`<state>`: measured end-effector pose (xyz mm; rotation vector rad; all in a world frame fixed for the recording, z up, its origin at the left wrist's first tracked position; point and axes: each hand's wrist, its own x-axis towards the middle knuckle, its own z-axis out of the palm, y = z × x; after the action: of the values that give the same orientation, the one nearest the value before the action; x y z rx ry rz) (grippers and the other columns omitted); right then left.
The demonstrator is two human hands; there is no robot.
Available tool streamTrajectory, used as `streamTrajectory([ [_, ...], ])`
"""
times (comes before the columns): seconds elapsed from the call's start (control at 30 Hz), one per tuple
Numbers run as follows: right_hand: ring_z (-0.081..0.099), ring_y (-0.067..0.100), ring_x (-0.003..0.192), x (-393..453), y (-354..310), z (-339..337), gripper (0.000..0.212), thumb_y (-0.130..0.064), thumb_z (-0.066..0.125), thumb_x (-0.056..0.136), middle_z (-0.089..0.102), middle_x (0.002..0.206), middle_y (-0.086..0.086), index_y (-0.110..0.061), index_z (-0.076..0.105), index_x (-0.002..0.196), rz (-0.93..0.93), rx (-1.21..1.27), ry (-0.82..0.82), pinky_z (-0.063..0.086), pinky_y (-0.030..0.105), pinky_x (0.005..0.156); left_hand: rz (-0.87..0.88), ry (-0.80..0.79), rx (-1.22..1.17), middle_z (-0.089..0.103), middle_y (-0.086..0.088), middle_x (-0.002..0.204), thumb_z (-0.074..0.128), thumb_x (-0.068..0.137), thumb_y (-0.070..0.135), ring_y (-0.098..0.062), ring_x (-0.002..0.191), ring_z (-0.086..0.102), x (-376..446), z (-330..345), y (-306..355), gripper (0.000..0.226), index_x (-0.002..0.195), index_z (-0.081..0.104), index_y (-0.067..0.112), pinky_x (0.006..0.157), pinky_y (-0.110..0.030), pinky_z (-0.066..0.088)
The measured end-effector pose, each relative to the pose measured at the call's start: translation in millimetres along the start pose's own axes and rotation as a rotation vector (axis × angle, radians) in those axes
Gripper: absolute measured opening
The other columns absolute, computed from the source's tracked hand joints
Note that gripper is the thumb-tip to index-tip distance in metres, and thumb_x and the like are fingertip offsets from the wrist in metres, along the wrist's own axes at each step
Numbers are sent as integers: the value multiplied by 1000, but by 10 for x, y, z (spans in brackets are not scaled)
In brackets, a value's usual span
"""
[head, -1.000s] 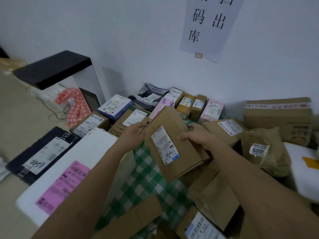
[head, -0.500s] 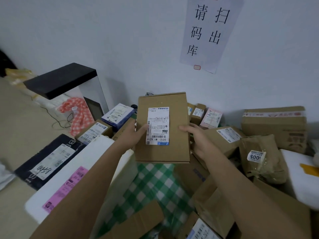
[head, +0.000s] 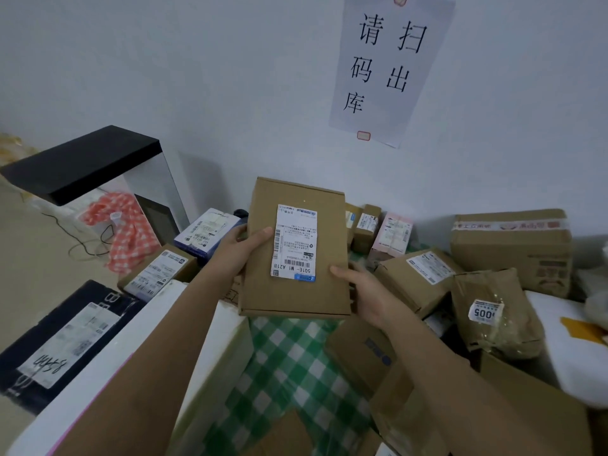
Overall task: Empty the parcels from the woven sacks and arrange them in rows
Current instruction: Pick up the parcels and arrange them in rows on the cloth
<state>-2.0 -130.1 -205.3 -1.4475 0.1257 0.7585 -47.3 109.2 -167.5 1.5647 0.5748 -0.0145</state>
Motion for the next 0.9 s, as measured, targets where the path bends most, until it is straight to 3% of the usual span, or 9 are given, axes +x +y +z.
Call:
streamTrajectory([
  [0.07, 59, 26, 111, 8, 46, 12, 58, -33, 73, 82, 61, 123, 4, -26, 47, 133, 18, 40, 38, 49, 48, 95, -21, 22, 20, 56, -1, 131, 66, 80, 55, -21, 104, 61, 89, 30, 15, 81, 146, 32, 24, 82, -39, 53],
  [0.13, 61, 27, 111, 39, 85, -9, 66, -37, 76, 77, 63, 123, 6, -25, 47, 134, 29, 101, 87, 49, 50, 97, -75, -14, 38, 51, -3, 135, 62, 85, 52, -23, 108, 58, 143, 44, 13, 74, 147, 31, 24, 77, -36, 52],
  [0.23, 63, 29, 108, 52, 98, -37, 73, -43, 79, 72, 65, 120, 7, -24, 47, 135, 59, 151, 174, 50, 52, 94, -193, -137, 139, 55, -3, 128, 56, 90, 49, -24, 109, 57, 192, 54, -51, 53, 137, 44, 27, 85, -39, 52],
  [0.3, 63, 27, 104, 57, 126, -87, 67, -41, 75, 79, 64, 118, 6, -21, 45, 135, 69, 147, 271, 54, 46, 85, -267, -210, 189, 56, -3, 120, 54, 92, 46, -24, 104, 57, 192, 101, -117, 40, 127, 48, 26, 82, -39, 53],
  [0.43, 60, 23, 95, 61, 215, -113, 69, -34, 69, 87, 58, 117, 4, -22, 30, 143, 46, 142, 409, 51, 37, 69, -366, -303, 227, 46, -3, 117, 50, 96, 42, -25, 101, 52, 218, 285, -293, 39, 131, 41, 28, 72, -37, 53],
  [0.53, 59, 24, 99, 65, 285, -75, 73, -36, 68, 87, 55, 122, 6, -24, 26, 145, 36, 105, 472, 52, 39, 75, -395, -309, 184, 48, -3, 115, 50, 96, 40, -26, 103, 52, 293, 382, -456, 40, 134, 44, 28, 68, -37, 54],
  [0.77, 58, 29, 103, 187, 301, -73, 73, -39, 64, 87, 50, 126, 9, -29, 21, 145, 106, 54, 542, 53, 50, 88, -489, -259, 71, 48, -8, 124, 55, 94, 39, -30, 111, 51, 450, 479, -668, 38, 129, 47, 29, 88, -45, 54],
  [0.9, 56, 29, 106, 302, 307, -31, 70, -35, 56, 91, 48, 130, 10, -30, 17, 148, 143, 14, 529, 51, 50, 93, -520, -213, 49, 49, -12, 122, 58, 92, 38, -30, 110, 53, 499, 515, -727, 43, 128, 44, 20, 83, -42, 56],
])
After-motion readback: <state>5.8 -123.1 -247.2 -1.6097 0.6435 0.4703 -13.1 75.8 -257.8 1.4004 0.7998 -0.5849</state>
